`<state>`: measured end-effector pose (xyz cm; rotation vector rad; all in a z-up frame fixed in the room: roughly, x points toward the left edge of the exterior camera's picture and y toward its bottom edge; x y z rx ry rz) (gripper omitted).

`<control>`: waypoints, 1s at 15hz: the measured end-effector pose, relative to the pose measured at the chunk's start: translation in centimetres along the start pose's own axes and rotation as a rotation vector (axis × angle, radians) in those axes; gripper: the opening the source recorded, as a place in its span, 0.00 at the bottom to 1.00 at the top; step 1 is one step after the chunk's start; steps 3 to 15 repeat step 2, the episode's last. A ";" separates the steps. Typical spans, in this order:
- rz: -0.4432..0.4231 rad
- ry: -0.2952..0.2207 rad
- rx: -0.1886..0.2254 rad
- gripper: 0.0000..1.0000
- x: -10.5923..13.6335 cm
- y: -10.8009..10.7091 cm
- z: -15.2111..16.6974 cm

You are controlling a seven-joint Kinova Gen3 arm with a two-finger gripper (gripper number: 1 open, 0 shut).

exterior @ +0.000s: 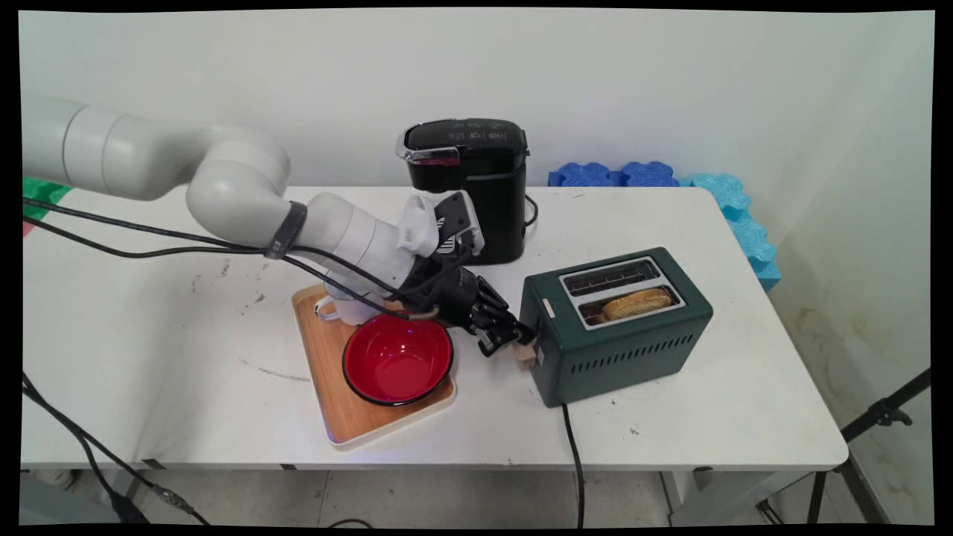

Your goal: Press the toaster switch

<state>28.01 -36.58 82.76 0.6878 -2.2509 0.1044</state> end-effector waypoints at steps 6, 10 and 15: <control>-0.003 -0.002 0.001 0.00 -0.1 0.0 0.1; -0.003 -0.002 0.001 0.00 -0.1 0.0 0.1; -0.003 -0.002 0.001 0.00 -0.1 0.0 0.1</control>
